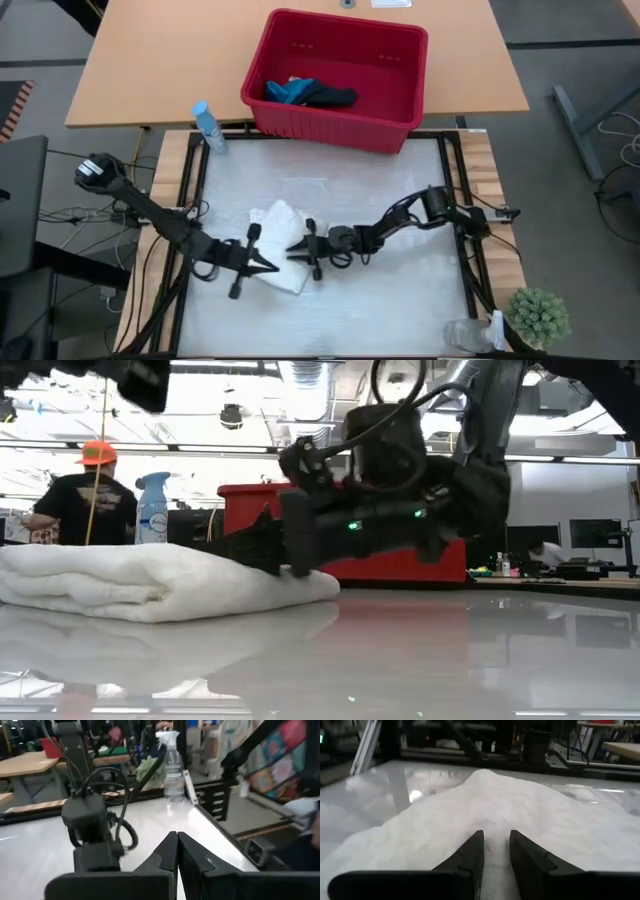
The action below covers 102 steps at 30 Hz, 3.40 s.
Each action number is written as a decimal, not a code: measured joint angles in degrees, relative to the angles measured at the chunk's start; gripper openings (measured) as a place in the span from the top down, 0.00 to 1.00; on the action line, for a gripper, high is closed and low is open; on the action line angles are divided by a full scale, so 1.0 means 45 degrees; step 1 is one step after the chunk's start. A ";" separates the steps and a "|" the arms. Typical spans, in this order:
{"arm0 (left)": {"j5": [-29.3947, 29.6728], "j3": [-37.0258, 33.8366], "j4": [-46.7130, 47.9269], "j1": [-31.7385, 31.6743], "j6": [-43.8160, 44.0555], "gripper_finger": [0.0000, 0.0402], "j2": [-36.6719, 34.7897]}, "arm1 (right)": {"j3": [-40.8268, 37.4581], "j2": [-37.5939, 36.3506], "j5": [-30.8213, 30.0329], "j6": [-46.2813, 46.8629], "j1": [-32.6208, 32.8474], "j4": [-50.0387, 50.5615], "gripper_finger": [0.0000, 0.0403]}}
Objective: Fold Laundry from Bin
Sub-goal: Fold the white shirt, then move the white shirt to the top left
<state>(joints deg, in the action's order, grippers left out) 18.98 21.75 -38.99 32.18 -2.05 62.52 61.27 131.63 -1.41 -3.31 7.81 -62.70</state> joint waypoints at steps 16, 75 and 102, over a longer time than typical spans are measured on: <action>0.2418 -0.4489 -0.3348 -0.0016 0.3297 1.00 -0.1928 | 0.0660 -0.0456 0.0019 0.0305 -0.0081 0.0727 0.71; 0.2112 0.1332 1.3893 -1.1502 0.6612 1.00 0.2884 | 0.0719 -1.4006 -1.0401 0.2987 0.7179 2.2325 0.71; 0.1580 0.3211 1.8265 -0.4367 1.4589 1.00 0.1015 | 0.0719 -1.4100 -1.0363 0.3416 0.7271 2.2899 0.71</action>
<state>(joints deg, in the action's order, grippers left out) 26.09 36.20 43.20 12.53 63.60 67.09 64.51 68.18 -48.04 12.06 40.53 40.34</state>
